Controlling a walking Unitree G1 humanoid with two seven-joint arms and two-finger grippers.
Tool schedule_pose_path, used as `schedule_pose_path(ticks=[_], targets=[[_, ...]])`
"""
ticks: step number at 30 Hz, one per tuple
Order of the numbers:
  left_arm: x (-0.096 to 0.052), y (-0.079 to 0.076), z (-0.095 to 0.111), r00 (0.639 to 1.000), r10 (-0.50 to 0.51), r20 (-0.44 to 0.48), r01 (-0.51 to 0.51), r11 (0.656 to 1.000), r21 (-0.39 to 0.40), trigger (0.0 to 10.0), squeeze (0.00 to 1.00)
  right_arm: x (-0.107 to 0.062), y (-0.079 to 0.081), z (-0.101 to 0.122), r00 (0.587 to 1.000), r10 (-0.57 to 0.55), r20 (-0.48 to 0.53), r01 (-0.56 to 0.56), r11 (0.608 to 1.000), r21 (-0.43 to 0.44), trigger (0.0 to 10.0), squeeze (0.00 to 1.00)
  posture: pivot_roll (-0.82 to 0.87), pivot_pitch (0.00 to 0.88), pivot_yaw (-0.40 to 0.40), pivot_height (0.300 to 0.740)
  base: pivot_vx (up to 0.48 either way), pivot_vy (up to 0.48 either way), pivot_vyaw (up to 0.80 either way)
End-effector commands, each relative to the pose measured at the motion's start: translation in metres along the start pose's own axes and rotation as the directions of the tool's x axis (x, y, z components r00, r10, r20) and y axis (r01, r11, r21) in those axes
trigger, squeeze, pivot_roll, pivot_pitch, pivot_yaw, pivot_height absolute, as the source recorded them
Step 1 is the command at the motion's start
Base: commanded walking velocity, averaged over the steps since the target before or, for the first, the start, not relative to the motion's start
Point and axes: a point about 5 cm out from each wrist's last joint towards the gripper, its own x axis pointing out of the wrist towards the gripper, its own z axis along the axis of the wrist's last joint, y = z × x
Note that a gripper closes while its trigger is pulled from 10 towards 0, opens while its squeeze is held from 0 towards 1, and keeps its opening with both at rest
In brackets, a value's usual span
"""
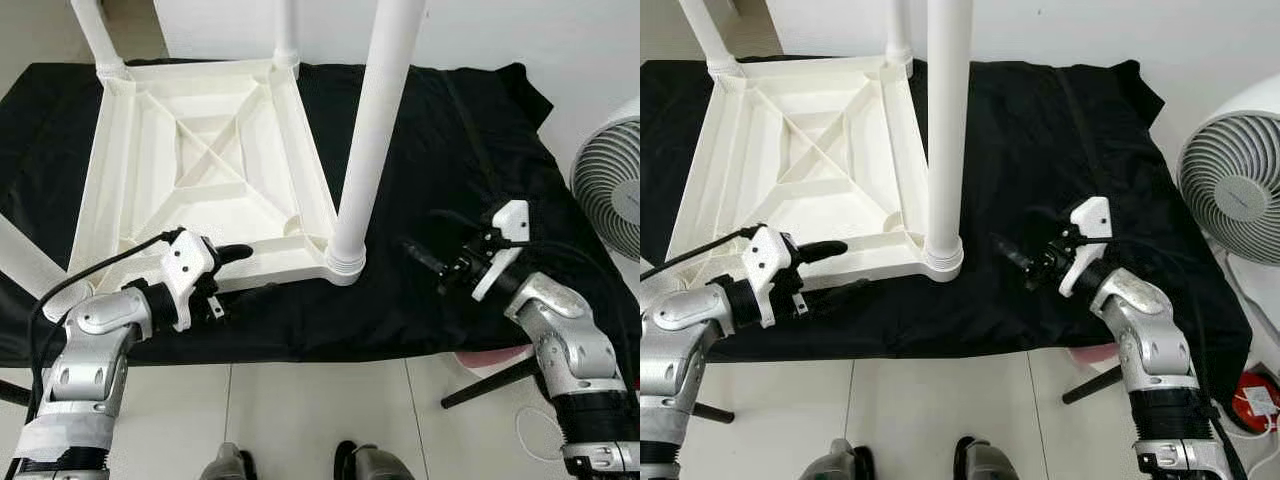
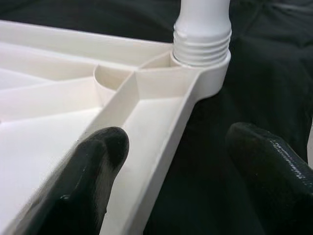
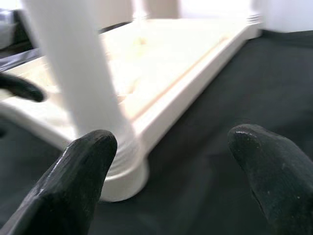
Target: Building children table
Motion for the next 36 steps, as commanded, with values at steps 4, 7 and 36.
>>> schedule_pose_path(ticks=[4, 7, 36], targets=[[-0.004, 0.006, -0.012, 0.939, 0.337, -0.072, -0.340, 0.940, -0.032, 10.0, 0.00, 0.004, 0.014, 0.000, 0.992, 0.125, -0.022, -0.125, 0.992, -0.011, 10.0, 0.00, -0.05, 0.095, -0.004, 0.740, 0.000, 0.000, 0.00], [-0.011, -0.004, -0.018, 0.936, 0.334, -0.108, -0.344, 0.934, -0.094, 10.0, 0.00, 0.008, 0.019, 0.003, 0.981, 0.190, -0.027, -0.191, 0.981, -0.025, 10.0, 0.00, -0.05, 0.089, 0.003, 0.740, 0.000, 0.000, 0.00], [0.038, -0.057, 0.028, 0.984, 0.172, 0.051, -0.161, 0.972, -0.174, 10.0, 0.00, 0.074, 0.023, -0.013, 0.991, 0.134, 0.026, -0.134, 0.991, -0.025, 10.0, 0.00, -0.02, 0.077, -0.025, 0.740, 0.000, 0.000, 0.00]])
